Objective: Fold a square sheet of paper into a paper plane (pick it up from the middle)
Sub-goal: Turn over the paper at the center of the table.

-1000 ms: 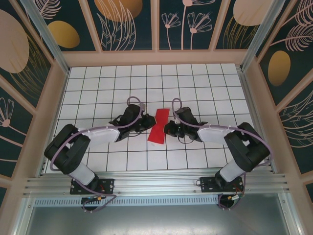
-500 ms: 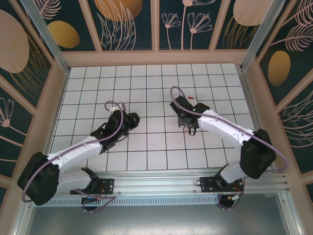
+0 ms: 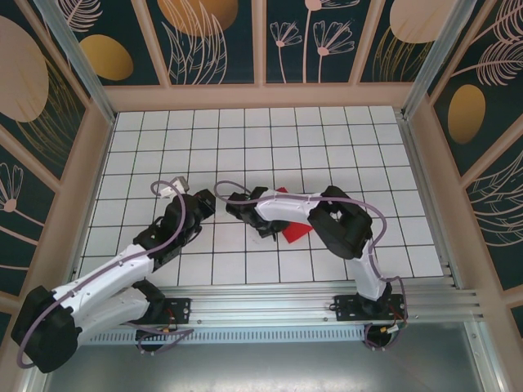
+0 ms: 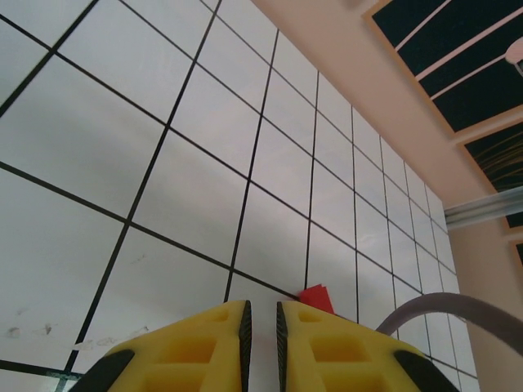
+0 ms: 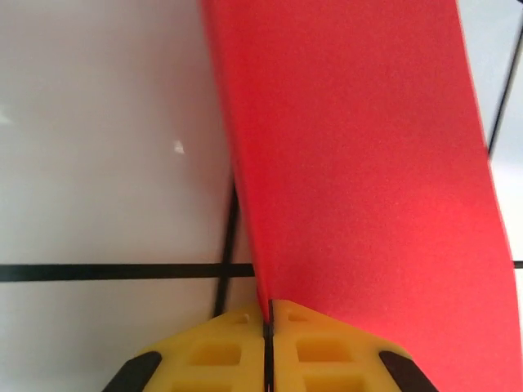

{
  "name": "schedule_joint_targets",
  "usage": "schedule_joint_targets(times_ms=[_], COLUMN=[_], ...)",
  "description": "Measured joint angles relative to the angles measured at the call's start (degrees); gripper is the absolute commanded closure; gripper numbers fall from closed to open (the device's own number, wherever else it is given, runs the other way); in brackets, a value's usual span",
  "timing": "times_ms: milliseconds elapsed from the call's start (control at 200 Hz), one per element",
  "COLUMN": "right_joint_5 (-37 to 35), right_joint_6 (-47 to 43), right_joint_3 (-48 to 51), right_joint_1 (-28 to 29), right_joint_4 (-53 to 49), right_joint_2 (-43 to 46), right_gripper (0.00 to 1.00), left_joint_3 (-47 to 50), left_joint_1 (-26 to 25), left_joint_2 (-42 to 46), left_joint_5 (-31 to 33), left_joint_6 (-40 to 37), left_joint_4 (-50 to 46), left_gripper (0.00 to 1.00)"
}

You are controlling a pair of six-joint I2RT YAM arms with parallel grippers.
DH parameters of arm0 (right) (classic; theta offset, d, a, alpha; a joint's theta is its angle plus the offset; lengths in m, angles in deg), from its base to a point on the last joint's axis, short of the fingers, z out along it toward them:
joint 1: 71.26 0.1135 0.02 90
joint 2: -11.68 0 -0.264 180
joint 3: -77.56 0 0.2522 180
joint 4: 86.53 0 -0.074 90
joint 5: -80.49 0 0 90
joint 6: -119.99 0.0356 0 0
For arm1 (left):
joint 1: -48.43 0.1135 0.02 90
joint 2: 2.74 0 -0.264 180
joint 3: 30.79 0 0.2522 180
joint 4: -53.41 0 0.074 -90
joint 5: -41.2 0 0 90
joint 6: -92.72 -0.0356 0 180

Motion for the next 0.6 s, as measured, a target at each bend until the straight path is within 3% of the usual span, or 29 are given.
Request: schedule_joint_targets(times_ms=[180,305,420,490,600], right_joint_5=[4.50,10.51,18.53,23.56,30.97], right_joint_6=[0.37,-0.44,-0.63,-0.63,-0.79], right_joint_3=[-0.52,4.17,13.18,19.43,28.81], right_joint_1=[-0.39,-1.27,-2.47,-4.90,-11.37], right_joint_4=[2.56,10.23,20.63,26.88,36.52], right_joint_2=[0.44,5.51,15.80,23.56,34.12], right_gripper=[0.79,0.57,0.45,0.47,0.69], left_joint_3=[1.25,1.84,1.88,1.81,0.96], left_joint_1=[0.00,0.00,0.00,0.00,0.00], left_joint_2=[2.75,2.49,0.72,-1.84,-8.52], left_joint_5=[1.86,1.57,-0.48,-3.10,-9.29], left_joint_6=[0.42,0.57,0.48,0.04,-1.05], left_joint_4=[-1.18,-1.25,-0.07,2.12,5.88], left_gripper=[0.80,0.75,0.74,0.75,0.81])
